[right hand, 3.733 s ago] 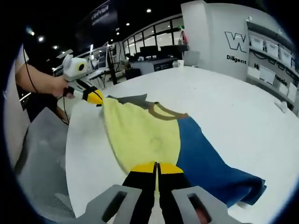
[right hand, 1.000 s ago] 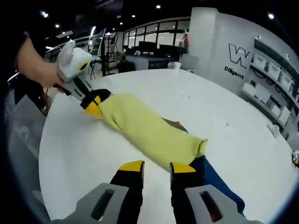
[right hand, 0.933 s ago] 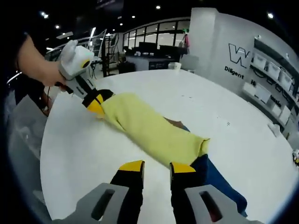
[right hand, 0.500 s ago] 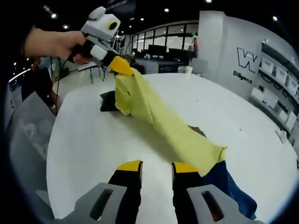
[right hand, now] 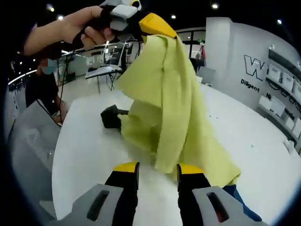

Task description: Fold the garment on the visible template until the final outline fits inside the template.

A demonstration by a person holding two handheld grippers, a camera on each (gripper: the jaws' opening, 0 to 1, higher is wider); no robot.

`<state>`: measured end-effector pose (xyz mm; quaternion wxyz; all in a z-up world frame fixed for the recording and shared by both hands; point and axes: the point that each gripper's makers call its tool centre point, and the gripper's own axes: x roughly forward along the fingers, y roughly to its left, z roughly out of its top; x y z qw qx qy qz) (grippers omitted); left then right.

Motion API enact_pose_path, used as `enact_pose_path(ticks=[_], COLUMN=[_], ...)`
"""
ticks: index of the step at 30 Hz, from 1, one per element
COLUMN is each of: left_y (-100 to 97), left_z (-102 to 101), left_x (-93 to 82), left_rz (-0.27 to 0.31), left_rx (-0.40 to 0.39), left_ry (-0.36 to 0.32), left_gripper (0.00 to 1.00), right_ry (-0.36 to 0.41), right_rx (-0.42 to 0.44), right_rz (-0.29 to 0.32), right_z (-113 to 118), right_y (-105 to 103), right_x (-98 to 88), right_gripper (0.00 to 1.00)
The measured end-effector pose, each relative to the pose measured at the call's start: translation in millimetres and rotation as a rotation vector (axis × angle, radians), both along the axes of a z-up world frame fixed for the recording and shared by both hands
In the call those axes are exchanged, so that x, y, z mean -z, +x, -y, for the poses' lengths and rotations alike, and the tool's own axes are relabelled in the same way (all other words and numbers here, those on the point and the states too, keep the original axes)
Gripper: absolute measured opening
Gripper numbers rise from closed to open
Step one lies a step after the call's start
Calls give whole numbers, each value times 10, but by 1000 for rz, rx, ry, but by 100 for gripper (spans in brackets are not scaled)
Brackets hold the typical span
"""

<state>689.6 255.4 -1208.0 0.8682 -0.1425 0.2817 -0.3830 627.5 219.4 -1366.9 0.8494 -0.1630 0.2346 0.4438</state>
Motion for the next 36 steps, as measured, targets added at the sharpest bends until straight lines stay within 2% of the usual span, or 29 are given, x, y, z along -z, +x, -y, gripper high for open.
enact_pose_path(ticks=[4, 6, 8, 10, 13, 14, 16, 17, 18, 19, 20, 24, 27, 29, 30, 32, 33, 34, 36], left_y=[12, 4, -14, -26, -51, -64, -81, -89, -101, -110, -116, -126, -132, -136, -131, -126, -124, -124, -126], left_z=[26, 31, 45, 55, 102, 119, 143, 151, 161, 169, 175, 185, 180, 163, 148, 130, 124, 115, 91], left_x=[-77, -87, -100, -114, -178, -212, -240, -250, -261, -268, -272, -294, -305, -302, -299, -297, -293, -283, -265], left_rz=[9, 9, -5, -12, -23, -24, -26, -29, -32, -36, -37, -48, -49, -52, -53, -54, -53, -52, -50], left_rx=[-7, -10, -16, -23, -29, -33, -32, -33, -33, -32, -32, -41, -43, -46, -50, -54, -55, -56, -57], left_ry=[-7, -11, -32, -44, -76, -87, -92, -97, -103, -108, -110, -129, -133, -134, -136, -138, -137, -134, -126], left_gripper=[5, 5, 5, 5, 5, 5, 5, 5, 5, 5, 5, 5, 5, 5, 5, 5, 5, 5, 5], right_ry=[4, 37, 23, -8, -65, -61, -81, -81, -33, -26, -52, -54, -62, -52, -51, -56, -75, -106, -102], right_rx=[8, 18, 30, 38, 95, 103, 121, 133, 158, 161, 165, 218, 237, 239, 249, 242, 234, 232, 222], right_rz=[11, -5, -2, -5, -1, -13, 9, 6, -38, -30, 4, 25, 52, 48, 53, 55, 46, 64, 67], right_z=[-84, -138, -163, -174, -118, -129, -109, -103, -142, -149, -135, -77, -20, 8, 36, 71, 101, 153, 199], right_y=[26, 4, -13, -34, -1, -13, -6, -3, -30, -17, 15, 108, 142, 139, 146, 135, 118, 118, 85], right_x=[-21, -36, 4, 94, 249, 279, 304, 320, 329, 310, 287, 257, 191, 172, 161, 139, 161, 150, 97], right_gripper=[31, 36, 45, 50, 53, 54, 53, 52, 50, 48, 45, 39, 22, 8, 5, 0, 0, 0, 0])
